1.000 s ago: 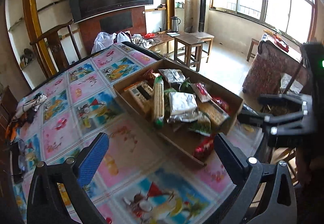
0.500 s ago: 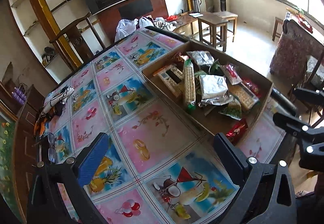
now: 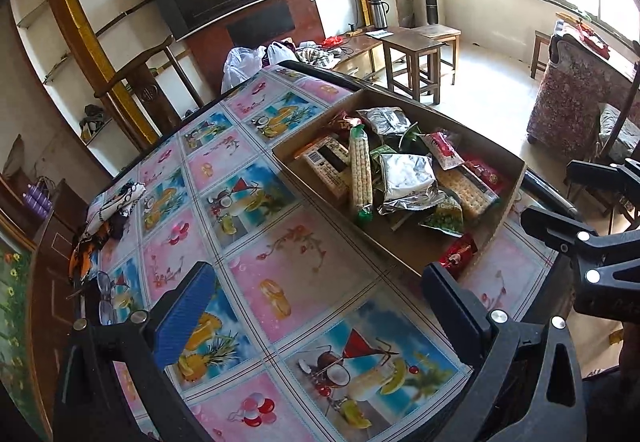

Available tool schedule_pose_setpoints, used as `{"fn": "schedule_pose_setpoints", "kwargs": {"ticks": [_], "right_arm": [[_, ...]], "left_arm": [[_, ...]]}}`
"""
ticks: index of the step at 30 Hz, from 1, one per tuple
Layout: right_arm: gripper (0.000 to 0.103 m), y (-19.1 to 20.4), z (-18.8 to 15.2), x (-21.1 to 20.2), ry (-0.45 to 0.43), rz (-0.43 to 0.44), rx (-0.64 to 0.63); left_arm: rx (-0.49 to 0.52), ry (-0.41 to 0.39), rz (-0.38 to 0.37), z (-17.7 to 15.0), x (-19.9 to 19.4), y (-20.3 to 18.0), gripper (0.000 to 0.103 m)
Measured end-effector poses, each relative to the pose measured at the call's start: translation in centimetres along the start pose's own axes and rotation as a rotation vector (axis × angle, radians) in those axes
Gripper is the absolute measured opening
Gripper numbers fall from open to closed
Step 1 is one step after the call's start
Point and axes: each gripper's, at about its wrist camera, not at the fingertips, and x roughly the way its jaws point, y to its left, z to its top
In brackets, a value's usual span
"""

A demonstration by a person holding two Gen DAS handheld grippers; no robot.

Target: Organize snacks

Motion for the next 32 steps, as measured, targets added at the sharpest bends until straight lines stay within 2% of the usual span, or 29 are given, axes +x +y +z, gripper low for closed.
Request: {"fn": "schedule_pose_setpoints", "kwargs": {"ticks": [23,32], "right_arm": [[0.088,-0.3,0.5,0.4,0.007,0.002,0.0],[0.088,-0.4,0.0,0.2,0.004,0.0,0.005]], "left_arm": [[0.004,0.004,-0.002,0.0,0.1,-0.1,0.103],[0.047,-0.016,-0.053,-0.5,-0.2,-0.9,0.103]]}}
